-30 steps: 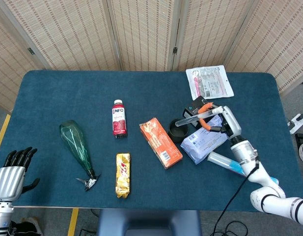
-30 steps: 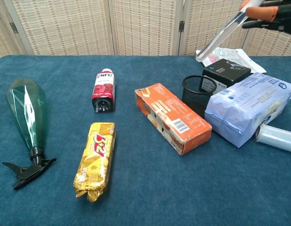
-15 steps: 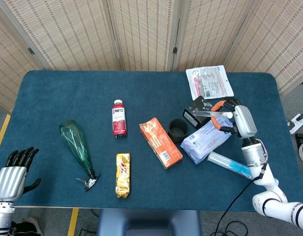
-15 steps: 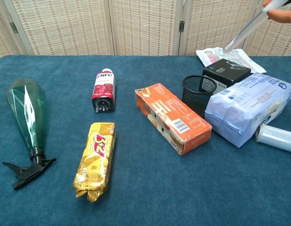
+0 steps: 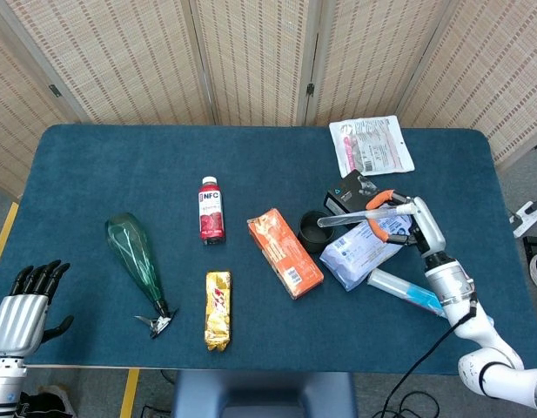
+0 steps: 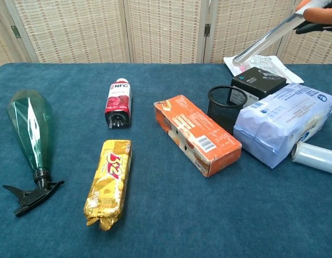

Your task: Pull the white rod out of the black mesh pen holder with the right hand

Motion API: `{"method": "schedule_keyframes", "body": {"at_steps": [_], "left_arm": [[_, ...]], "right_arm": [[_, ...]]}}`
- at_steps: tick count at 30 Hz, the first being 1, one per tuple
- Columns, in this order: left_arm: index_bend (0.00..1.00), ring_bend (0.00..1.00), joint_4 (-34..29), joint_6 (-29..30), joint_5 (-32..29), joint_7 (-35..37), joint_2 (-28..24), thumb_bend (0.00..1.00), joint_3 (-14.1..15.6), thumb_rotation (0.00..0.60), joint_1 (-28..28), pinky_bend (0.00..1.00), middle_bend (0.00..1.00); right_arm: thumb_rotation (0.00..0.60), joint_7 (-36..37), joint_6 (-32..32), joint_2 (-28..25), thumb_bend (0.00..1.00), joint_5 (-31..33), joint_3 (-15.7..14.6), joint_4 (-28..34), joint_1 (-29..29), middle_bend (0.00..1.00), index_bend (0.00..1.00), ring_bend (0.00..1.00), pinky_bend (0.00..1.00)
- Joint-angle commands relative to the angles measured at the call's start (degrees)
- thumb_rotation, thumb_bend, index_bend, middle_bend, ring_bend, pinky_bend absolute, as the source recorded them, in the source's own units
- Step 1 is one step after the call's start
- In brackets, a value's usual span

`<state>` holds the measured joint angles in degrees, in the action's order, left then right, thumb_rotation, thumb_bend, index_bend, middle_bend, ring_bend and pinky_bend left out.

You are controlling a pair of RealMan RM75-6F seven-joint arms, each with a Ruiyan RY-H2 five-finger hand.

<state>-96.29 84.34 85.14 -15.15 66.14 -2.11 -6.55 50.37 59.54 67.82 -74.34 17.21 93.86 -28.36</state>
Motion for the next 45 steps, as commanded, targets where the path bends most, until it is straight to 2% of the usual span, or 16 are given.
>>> {"method": "schedule_keyframes", "body": {"at_steps": [1,5,7,8,10,13,21,25,29,33,36,41,45], "left_arm": [[0.17,0.16,0.0,0.0,0.1,0.1,0.0,0.25,0.0,0.600,0.0,0.14,0.15],[0.17,0.16,0.1,0.0,0.2,0.1,0.0,0.25,0.0,0.600,0.0,0.14,0.15],[0.17,0.16,0.1,0.0,0.1,0.2,0.1,0.25,0.1,0.600,0.0,0.14,0.15],[0.17,0.16,0.2,0.0,0.1,0.3,0.1,0.25,0.1,0.600,0.0,0.14,0.15],[0.17,0.16,0.3,0.0,0.1,0.4,0.2,0.25,0.0,0.600,0.0,0.14,0.15],[0.17,0.16,0.5,0.0,0.1,0.6,0.2,0.25,0.1,0.600,0.0,0.14,0.15],[0.17,0.16,0.8,0.0,-0.1,1.0,0.2,0.25,0.1,0.600,0.1,0.14,0.15],[0.17,0.16,0.8,-0.1,0.0,0.9,0.3,0.25,0.1,0.600,0.1,0.14,0.15],[0.17,0.16,0.7,-0.2,0.2,0.9,0.3,0.25,0.1,0.600,-0.1,0.14,0.15],[0.17,0.16,0.6,-0.4,0.1,0.7,0.4,0.25,0.1,0.600,-0.1,0.14,0.15],[0.17,0.16,0.6,-0.4,0.0,0.6,0.4,0.25,0.1,0.600,-0.2,0.14,0.15],[0.17,0.16,0.7,-0.5,-0.2,0.5,0.4,0.25,0.1,0.600,-0.1,0.14,0.15],[0.17,0.16,0.7,-0.7,-0.5,0.5,0.3,0.25,0.0,0.600,-0.2,0.14,0.15]], "right_arm": [[0.600,-19.0,3.5,0.5,0.33,1.6,-0.5,-2.2,0.0,0.52,0.67,0.30,0.17],[0.600,-25.1,5.3,1.5,0.33,2.2,-0.5,-2.9,-0.2,0.52,0.67,0.30,0.18],[0.600,-33.6,7.5,2.6,0.33,2.2,-0.8,-4.2,-0.6,0.52,0.67,0.31,0.18],[0.600,-40.1,8.8,3.0,0.33,1.2,-1.3,-5.5,-1.2,0.52,0.67,0.31,0.18],[0.600,-43.5,9.6,4.0,0.33,1.9,-1.2,-4.9,-1.4,0.52,0.67,0.31,0.18],[0.600,-39.6,7.7,4.0,0.33,3.8,-0.5,-1.6,-1.3,0.52,0.67,0.31,0.18],[0.600,-17.0,-3.5,-2.2,0.33,6.2,1.8,6.9,-0.7,0.53,0.67,0.33,0.18],[0.600,-15.0,-5.6,-4.5,0.33,5.6,2.0,7.3,-0.8,0.53,0.67,0.33,0.18],[0.600,-26.4,-2.5,-3.7,0.33,5.7,1.1,4.3,-1.8,0.53,0.67,0.34,0.18],[0.600,-43.9,3.6,-0.1,0.33,5.9,-0.2,0.6,-3.0,0.53,0.67,0.33,0.18],[0.600,-52.1,7.1,2.5,0.33,5.6,-0.6,-1.5,-3.6,0.53,0.67,0.33,0.18],[0.600,-55.6,9.1,4.9,0.33,5.8,-0.3,-3.2,-4.2,0.53,0.67,0.33,0.18],[0.600,-50.9,5.8,4.3,0.33,8.9,0.9,-0.6,-4.3,0.54,0.67,0.33,0.18]]}}
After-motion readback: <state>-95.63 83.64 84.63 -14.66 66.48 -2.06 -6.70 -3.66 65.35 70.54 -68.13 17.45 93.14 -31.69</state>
